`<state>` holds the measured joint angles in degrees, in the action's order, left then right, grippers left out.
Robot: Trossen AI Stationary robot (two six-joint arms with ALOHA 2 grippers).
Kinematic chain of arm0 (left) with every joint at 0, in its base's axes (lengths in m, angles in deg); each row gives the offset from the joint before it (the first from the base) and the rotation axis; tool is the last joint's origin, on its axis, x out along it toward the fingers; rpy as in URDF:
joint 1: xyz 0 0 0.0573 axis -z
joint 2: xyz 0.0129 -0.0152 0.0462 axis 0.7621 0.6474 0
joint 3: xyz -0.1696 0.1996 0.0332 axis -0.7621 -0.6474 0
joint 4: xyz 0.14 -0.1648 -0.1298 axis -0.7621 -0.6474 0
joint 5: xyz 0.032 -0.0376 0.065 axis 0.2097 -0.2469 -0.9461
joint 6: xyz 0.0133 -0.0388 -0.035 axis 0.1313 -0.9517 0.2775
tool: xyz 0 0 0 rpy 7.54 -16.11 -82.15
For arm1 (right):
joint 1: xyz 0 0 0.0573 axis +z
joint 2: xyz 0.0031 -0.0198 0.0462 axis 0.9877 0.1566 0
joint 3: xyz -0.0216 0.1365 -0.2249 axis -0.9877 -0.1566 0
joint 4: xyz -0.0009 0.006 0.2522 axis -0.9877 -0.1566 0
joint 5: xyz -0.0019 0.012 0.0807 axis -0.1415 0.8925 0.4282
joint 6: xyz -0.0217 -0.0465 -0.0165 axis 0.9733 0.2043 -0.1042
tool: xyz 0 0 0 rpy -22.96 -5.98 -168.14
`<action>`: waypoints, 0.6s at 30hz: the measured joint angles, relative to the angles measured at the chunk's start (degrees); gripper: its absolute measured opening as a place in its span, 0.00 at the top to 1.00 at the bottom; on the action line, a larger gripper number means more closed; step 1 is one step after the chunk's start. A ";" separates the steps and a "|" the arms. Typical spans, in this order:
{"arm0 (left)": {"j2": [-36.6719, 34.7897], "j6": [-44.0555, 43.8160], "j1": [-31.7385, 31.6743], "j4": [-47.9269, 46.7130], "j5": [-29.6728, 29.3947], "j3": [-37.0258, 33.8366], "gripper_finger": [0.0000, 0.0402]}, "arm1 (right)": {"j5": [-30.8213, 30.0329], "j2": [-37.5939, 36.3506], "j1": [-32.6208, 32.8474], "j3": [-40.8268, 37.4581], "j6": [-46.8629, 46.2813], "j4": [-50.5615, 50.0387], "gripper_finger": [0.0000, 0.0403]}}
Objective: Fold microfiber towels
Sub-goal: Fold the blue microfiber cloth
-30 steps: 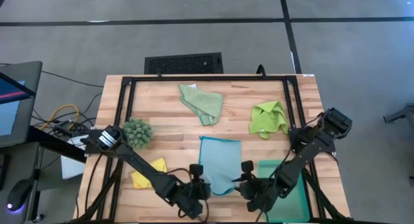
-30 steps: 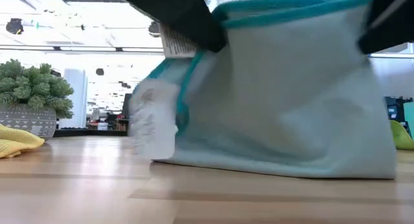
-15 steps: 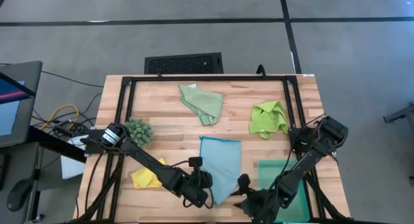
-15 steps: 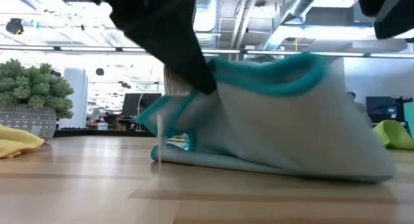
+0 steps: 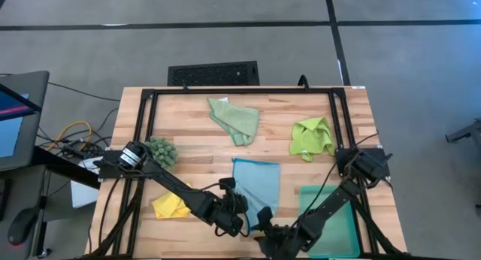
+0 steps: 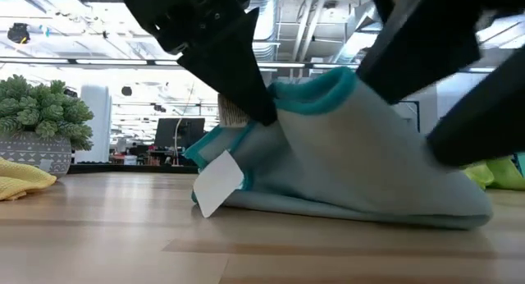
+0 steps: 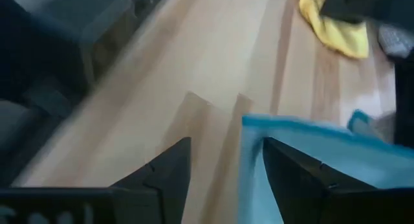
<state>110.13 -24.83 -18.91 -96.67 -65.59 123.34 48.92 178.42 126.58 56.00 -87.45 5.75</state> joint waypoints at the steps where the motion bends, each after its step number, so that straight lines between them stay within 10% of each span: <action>1: 0.00 -0.07 0.00 0.00 -0.73 0.00 0.99 | 0.01 0.31 -0.40 0.17 -0.42 0.19 0.48; 7: 0.00 -0.13 -0.07 0.11 -1.49 0.00 0.99 | -7.19 0.42 -1.97 -0.07 -5.28 -0.28 0.61; 13: 0.00 -0.11 0.05 -0.80 -3.04 0.00 0.98 | -8.10 -0.03 -1.71 -0.13 -7.51 -1.60 0.95; 18: 0.00 0.62 1.11 -1.10 -2.95 0.00 0.98 | -7.89 -0.62 -0.39 -0.15 -9.16 -6.94 0.95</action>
<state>110.13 -24.21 -17.80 -97.77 -68.54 123.34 41.03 177.79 126.19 55.85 -96.62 -1.19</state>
